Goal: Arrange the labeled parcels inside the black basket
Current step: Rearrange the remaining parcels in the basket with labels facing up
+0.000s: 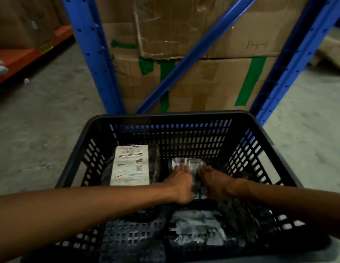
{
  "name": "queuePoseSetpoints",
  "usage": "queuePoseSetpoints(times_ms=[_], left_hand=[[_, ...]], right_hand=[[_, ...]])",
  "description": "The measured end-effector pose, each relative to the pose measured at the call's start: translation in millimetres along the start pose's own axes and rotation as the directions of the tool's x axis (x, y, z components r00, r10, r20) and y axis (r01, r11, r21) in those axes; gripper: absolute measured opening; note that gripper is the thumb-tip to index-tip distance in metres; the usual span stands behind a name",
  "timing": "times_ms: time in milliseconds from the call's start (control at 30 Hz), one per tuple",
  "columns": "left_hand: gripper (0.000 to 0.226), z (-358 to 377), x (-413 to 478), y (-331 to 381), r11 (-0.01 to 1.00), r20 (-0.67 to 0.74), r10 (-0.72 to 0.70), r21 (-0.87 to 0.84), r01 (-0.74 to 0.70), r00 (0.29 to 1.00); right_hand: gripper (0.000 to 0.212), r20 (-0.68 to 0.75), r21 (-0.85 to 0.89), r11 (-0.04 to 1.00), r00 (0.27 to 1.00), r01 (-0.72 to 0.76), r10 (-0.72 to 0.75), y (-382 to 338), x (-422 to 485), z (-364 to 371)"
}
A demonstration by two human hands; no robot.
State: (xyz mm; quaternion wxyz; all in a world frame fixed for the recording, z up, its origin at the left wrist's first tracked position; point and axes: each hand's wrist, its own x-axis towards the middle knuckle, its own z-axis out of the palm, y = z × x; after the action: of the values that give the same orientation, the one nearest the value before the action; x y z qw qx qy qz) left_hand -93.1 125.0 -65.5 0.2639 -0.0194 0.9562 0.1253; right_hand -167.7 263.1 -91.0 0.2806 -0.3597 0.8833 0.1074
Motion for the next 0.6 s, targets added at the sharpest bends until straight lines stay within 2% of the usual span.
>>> queuePoseSetpoints(times_ms=[100,167,233,300,333,400,467,533,600], left_hand=[[0.096,30.4,18.1,-2.0,0.981,0.114,-0.184,0.082,0.175,0.976],[0.090,47.8,24.3,-8.2,0.971,0.044,-0.205,0.137,0.198,0.978],[0.082,60.8,24.9,-14.0,0.953,-0.083,-0.163,0.244,0.179,0.983],[0.073,71.6,26.4,-18.2,0.936,-0.170,-0.093,0.322,0.144,0.981],[0.069,73.4,27.3,-19.6,0.930,-0.192,-0.064,0.344,0.128,0.979],[0.071,70.1,26.3,-18.7,0.917,-0.160,-0.061,0.381,0.119,0.985],[0.088,59.5,22.2,-15.0,0.932,-0.078,-0.088,0.346,0.109,0.993],[0.099,38.4,16.5,-9.8,0.977,-0.022,-0.100,0.186,0.102,0.995],[0.084,8.0,11.1,-8.0,0.998,-0.126,-0.052,0.028,0.056,0.991]], right_hand=[[0.108,0.026,-0.142,0.988,0.998,0.066,-0.063,-2.3,3.9,34.2],[0.108,-0.002,-0.179,0.984,1.000,0.011,-0.011,-13.4,7.4,43.2],[0.096,-0.015,-0.137,0.988,0.997,-0.076,0.074,-24.4,9.4,45.9],[0.072,-0.084,-0.093,0.990,0.991,-0.110,0.102,-29.5,13.4,49.9],[0.065,-0.126,-0.066,0.991,0.986,-0.120,0.111,-29.0,16.2,52.0],[0.064,-0.087,-0.033,0.990,0.987,-0.141,0.137,-28.8,18.6,46.3],[0.073,-0.046,-0.063,0.988,0.990,-0.140,0.137,-25.2,15.0,31.3],[0.072,-0.035,-0.081,0.995,0.998,-0.061,0.059,-10.8,9.2,4.4],[0.056,0.024,0.065,0.996,0.997,0.069,-0.070,14.5,-1.6,-46.3]])
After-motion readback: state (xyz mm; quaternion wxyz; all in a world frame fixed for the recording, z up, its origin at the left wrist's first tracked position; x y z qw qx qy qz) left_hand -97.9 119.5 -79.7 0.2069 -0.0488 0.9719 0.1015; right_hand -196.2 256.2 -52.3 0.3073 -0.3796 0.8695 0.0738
